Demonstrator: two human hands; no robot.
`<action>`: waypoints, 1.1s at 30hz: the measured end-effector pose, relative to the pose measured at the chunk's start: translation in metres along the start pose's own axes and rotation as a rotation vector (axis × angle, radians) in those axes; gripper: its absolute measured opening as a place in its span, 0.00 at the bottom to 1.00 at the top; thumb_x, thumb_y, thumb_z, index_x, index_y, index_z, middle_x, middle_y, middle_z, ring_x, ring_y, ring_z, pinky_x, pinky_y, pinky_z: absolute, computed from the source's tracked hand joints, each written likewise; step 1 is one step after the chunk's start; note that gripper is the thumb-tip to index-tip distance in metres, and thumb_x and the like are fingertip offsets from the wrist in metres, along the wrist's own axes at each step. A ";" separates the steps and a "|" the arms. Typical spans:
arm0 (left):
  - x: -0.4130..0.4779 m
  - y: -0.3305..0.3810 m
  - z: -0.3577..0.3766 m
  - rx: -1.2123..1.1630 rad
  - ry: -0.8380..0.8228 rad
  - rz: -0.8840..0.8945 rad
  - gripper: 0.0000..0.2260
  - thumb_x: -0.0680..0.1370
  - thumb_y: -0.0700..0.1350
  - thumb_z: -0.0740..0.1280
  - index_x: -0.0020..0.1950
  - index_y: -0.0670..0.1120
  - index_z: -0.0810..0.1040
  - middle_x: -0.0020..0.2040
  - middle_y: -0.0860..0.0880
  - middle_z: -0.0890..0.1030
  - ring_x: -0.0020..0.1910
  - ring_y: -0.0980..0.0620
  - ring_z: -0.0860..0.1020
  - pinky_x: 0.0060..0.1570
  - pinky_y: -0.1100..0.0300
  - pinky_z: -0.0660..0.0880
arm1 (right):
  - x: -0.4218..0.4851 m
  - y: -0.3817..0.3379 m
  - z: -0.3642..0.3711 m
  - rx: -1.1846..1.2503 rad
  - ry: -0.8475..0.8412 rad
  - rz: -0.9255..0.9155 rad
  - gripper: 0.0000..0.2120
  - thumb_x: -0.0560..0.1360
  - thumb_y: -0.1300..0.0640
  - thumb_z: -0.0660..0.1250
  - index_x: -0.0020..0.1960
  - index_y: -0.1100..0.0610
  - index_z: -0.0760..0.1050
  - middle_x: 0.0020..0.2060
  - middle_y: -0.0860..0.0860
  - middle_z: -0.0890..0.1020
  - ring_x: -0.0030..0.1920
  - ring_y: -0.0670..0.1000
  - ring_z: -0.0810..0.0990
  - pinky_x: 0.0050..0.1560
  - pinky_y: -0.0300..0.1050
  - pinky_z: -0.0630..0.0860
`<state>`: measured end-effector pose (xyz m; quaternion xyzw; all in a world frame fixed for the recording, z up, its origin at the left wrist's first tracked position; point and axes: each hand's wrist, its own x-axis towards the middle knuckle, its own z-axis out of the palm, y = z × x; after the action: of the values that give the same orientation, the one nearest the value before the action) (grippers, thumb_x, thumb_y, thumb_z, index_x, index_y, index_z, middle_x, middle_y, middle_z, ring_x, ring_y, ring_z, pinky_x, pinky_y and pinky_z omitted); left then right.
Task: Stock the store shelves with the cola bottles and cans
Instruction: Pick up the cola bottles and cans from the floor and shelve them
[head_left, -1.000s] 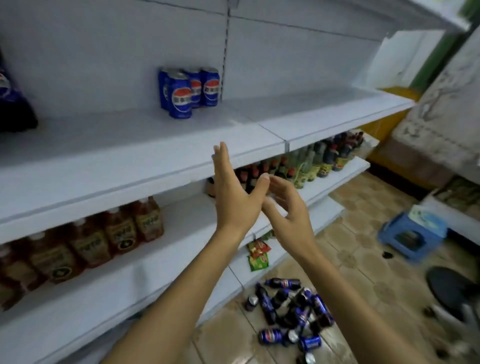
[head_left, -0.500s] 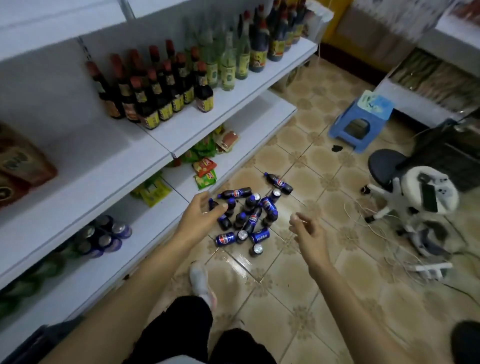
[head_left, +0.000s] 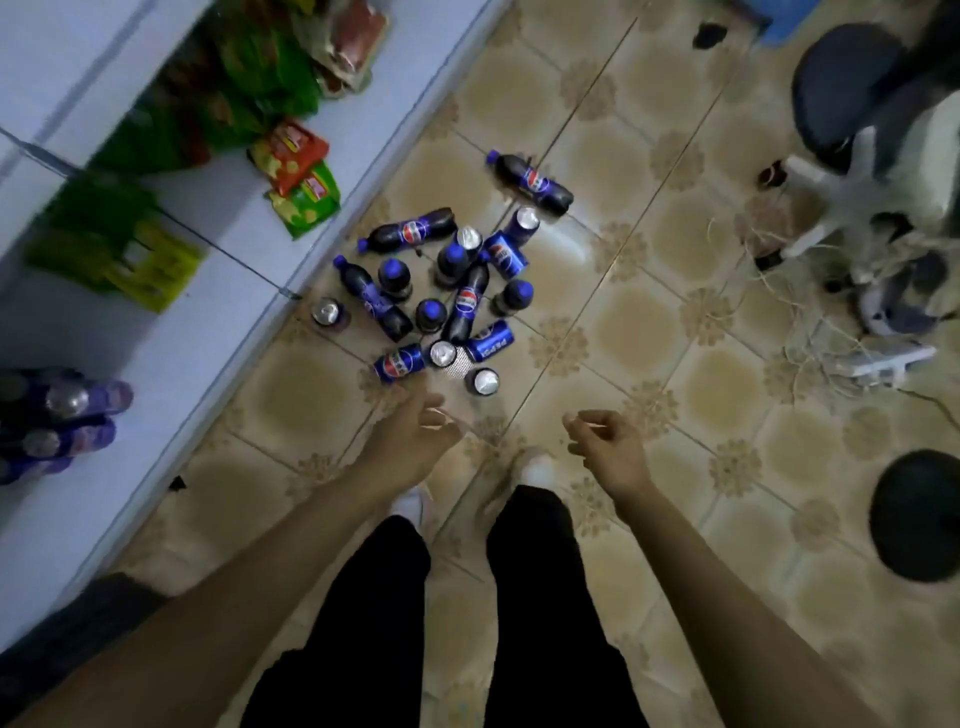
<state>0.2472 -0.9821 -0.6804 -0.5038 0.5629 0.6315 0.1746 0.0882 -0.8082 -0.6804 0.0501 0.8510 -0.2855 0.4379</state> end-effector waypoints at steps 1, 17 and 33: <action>0.025 -0.013 0.009 0.022 -0.028 -0.044 0.20 0.75 0.45 0.70 0.65 0.46 0.71 0.58 0.46 0.78 0.51 0.53 0.76 0.47 0.64 0.71 | 0.027 0.010 0.009 -0.049 -0.016 0.018 0.17 0.75 0.50 0.70 0.57 0.60 0.74 0.50 0.58 0.82 0.49 0.58 0.82 0.55 0.58 0.77; 0.379 -0.223 0.169 -0.111 -0.007 -0.069 0.32 0.74 0.38 0.70 0.74 0.48 0.59 0.64 0.48 0.74 0.62 0.47 0.75 0.62 0.48 0.73 | 0.366 0.165 0.211 -1.087 -0.210 -0.613 0.41 0.71 0.52 0.72 0.77 0.51 0.52 0.70 0.58 0.63 0.61 0.60 0.71 0.48 0.52 0.75; 0.179 -0.080 0.099 0.363 0.042 0.190 0.41 0.63 0.57 0.78 0.70 0.47 0.66 0.66 0.48 0.72 0.64 0.47 0.71 0.60 0.51 0.71 | 0.183 0.023 0.070 -0.069 -0.664 0.180 0.17 0.69 0.54 0.75 0.52 0.50 0.72 0.52 0.56 0.81 0.42 0.54 0.83 0.42 0.48 0.83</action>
<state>0.1892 -0.9321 -0.8865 -0.4216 0.7162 0.5226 0.1904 0.0338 -0.8562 -0.8634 0.0146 0.6632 -0.2175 0.7159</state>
